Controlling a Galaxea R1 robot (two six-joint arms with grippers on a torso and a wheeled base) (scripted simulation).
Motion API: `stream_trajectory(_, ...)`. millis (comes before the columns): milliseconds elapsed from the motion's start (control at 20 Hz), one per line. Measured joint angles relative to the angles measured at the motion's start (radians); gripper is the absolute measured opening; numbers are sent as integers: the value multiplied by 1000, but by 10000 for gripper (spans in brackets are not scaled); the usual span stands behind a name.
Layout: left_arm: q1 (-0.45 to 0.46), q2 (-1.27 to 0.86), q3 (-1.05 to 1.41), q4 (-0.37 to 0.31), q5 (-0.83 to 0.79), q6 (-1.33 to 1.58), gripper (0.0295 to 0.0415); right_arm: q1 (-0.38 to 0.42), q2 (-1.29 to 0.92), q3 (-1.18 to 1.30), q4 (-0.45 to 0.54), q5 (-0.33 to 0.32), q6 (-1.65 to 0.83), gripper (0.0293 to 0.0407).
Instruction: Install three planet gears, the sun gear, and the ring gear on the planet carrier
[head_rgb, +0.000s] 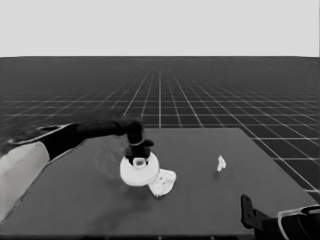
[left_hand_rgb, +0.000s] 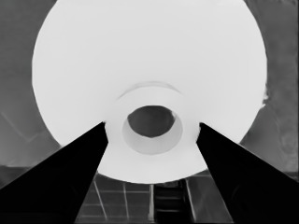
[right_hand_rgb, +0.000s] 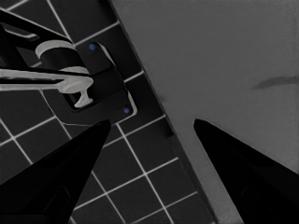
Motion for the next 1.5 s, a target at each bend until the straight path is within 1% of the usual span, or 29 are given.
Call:
stream_trajectory(50,10,112,-34,9,7,-55,349,0,0,0,0,0,0,385)
stream_trajectory(100,15,182,-75,14,11,-74,349,0,0,0,0,0,0,385)
stream_trajectory(250,19,258,-141,19,13,-82,349,0,0,0,0,0,0,385)
stream_trajectory(400,20,272,-158,20,14,-83,349,0,0,0,0,0,0,385)
stream_trajectory(450,56,278,-176,59,5,-71,349,0,0,0,0,0,0,385)
stream_trajectory(500,83,282,-191,82,-2,-63,349,0,0,0,0,0,0,385)
stream_trajectory(650,111,287,-209,107,-11,-52,349,0,0,0,0,0,0,385)
stream_trajectory(1500,120,290,-212,113,-14,42,349,0,0,0,0,0,0,385)
